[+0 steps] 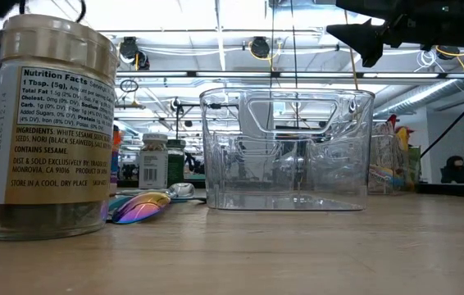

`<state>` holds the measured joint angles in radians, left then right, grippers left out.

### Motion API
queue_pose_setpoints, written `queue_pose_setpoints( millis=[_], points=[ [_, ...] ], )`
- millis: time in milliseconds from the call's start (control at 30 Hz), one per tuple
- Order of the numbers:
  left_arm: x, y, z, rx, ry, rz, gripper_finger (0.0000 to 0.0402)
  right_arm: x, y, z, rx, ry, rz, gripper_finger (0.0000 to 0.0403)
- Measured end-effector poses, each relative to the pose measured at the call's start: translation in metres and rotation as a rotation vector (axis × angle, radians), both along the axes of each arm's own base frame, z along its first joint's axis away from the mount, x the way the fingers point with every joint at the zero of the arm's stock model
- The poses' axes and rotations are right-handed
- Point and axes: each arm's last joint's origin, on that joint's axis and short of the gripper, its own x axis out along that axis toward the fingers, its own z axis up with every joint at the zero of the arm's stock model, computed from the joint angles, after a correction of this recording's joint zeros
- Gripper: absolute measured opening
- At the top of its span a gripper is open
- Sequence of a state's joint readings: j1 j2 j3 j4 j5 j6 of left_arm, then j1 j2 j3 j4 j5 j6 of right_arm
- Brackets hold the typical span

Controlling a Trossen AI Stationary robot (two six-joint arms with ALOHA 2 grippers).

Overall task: Pick & Place Food Item
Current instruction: Put the orange noodle pack into the top right transparent bin

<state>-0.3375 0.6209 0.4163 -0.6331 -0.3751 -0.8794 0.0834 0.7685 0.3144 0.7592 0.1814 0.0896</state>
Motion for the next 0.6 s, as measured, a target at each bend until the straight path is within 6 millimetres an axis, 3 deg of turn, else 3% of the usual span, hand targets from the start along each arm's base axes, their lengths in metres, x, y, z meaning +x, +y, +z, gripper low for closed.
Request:
queue_pose_setpoints(
  millis=[333, 600],
  points=[
    [0.002, -0.011, 0.078, 0.142, -0.228, -0.131, 0.0004, 0.000, 0.000, 0.000, 0.003, 0.001, 0.003, 0.0256],
    [0.014, -0.016, 0.100, 0.326, -0.404, -0.166, 0.0003, 0.000, 0.007, 0.002, 0.007, -0.025, 0.040, 0.0256]
  ],
)
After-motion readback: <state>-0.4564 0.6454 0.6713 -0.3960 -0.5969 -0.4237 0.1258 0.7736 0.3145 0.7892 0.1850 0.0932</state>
